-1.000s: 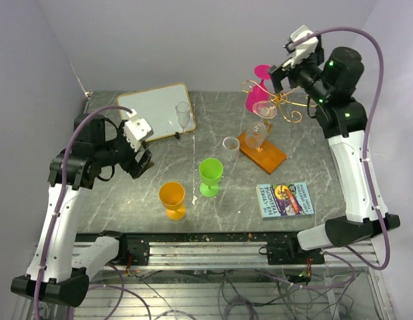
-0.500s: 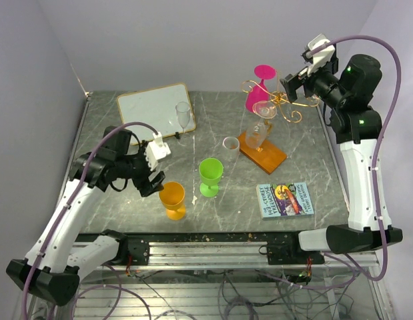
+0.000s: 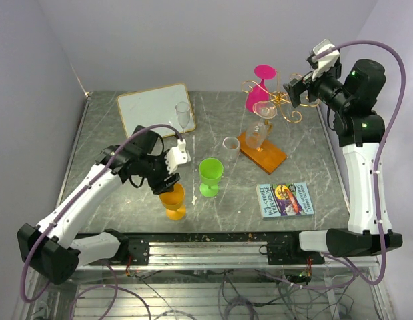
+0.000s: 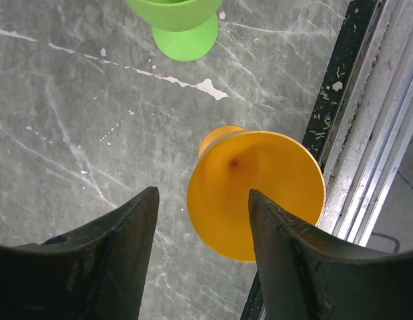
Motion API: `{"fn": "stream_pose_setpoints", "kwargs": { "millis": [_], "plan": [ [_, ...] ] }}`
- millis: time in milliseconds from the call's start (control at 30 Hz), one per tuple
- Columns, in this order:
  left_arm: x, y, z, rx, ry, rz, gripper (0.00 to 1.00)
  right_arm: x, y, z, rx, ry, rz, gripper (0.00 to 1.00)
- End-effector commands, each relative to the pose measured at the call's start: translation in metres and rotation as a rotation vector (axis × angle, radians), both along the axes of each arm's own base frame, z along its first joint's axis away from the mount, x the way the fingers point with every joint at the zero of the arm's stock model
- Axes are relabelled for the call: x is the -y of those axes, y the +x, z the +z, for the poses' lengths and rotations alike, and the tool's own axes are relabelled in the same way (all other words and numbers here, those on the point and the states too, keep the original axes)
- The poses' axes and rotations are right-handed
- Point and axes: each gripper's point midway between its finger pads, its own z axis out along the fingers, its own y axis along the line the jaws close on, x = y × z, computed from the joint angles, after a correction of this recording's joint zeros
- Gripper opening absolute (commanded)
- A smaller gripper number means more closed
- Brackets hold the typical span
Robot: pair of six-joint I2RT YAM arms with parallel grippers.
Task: Place the wine glass upside down on the wine glass rack
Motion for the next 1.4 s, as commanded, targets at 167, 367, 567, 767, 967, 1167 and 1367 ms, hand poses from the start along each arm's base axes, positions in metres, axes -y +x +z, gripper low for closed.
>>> {"fn": "stream_pose_setpoints", "kwargs": {
  "millis": [167,367,567,767,967,1167,1367],
  "plan": [
    [0.010,-0.001,-0.023,0.018,0.081,-0.079,0.53,0.003,-0.007,0.006,0.020,0.022,0.005,1.00],
    [0.008,-0.002,-0.029,0.028,0.119,-0.096,0.38,0.003,-0.008,0.004,0.015,0.027,0.012,1.00],
    [0.006,-0.002,-0.030,0.039,0.127,-0.096,0.13,0.006,-0.007,0.004,0.018,0.022,0.007,1.00],
    [0.000,0.000,-0.018,0.069,0.127,-0.072,0.07,0.012,-0.006,0.005,0.030,-0.010,-0.005,1.00],
    [-0.005,-0.001,0.010,0.088,0.033,-0.024,0.07,0.010,-0.007,0.000,0.020,-0.056,0.043,1.00],
    [-0.014,0.002,0.048,0.142,-0.075,0.047,0.07,0.011,-0.009,-0.015,-0.007,-0.106,0.079,1.00],
    [-0.028,0.012,0.088,0.213,-0.195,0.180,0.07,0.013,-0.011,-0.016,-0.010,-0.114,0.087,1.00]
  ]
}}
